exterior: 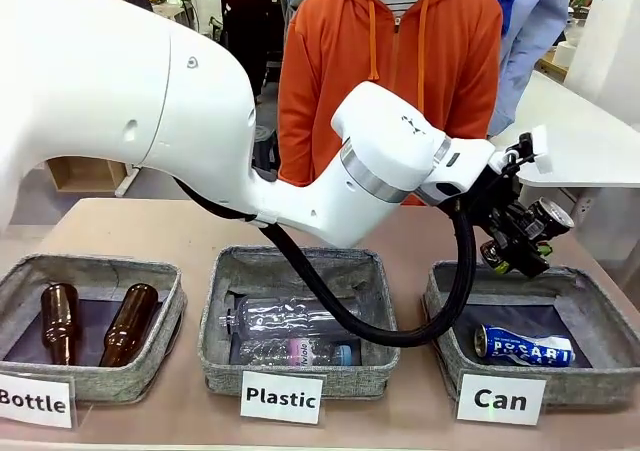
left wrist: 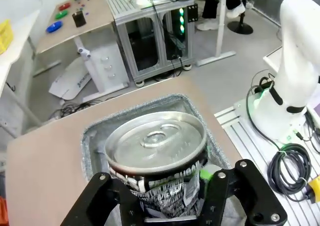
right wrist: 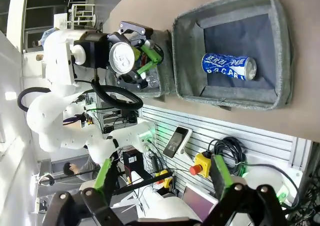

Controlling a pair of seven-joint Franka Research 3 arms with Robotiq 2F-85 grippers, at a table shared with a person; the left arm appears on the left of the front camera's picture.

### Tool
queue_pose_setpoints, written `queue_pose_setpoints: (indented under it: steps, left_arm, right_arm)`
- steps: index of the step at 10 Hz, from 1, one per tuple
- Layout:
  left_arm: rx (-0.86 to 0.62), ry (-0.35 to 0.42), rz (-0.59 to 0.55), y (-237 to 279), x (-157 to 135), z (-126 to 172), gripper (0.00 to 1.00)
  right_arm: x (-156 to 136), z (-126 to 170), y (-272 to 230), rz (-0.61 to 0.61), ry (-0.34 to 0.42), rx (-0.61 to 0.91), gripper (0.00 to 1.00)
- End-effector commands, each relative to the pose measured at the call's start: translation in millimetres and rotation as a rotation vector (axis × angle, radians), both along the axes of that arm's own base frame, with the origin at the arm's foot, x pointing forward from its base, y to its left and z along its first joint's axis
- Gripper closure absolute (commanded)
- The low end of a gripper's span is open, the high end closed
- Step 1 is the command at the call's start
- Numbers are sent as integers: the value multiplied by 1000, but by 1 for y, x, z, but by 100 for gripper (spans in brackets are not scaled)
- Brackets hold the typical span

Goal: Sort the can waste into the basket.
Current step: Pick up the can waste from the table and place it in the right Fabric basket.

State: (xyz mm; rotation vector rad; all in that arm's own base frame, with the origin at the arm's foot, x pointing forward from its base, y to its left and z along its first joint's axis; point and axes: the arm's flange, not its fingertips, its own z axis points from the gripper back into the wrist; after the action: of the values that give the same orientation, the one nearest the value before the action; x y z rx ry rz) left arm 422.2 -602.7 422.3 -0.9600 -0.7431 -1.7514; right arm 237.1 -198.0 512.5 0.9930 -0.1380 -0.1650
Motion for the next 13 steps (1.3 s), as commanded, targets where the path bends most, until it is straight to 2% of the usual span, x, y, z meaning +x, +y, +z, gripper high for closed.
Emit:
queue_pose_setpoints:
  steps: [1,2,3,4,10,12,13]
  left_arm:
    - [0,-3,-29,0,-5,0,41]
    - [-5,-10,-25,0,-7,1,0]
    - [-10,-15,-20,2,-7,1,37]
    - [-12,-31,-9,3,-8,3,0]
    - [-32,-82,-20,18,-18,15,0]
    - [4,-59,-24,39,-15,21,0]
    - [54,-41,10,62,-8,29,0]
  right_arm:
    - [-2,0,3,-2,5,6,0]
    - [-2,0,3,-2,5,6,0]
    - [-2,0,3,-2,5,6,0]
    - [-2,0,3,-2,5,6,0]
    - [-2,0,3,-2,5,6,0]
    - [4,0,6,26,13,10,0]
    - [13,-2,17,46,31,6,0]
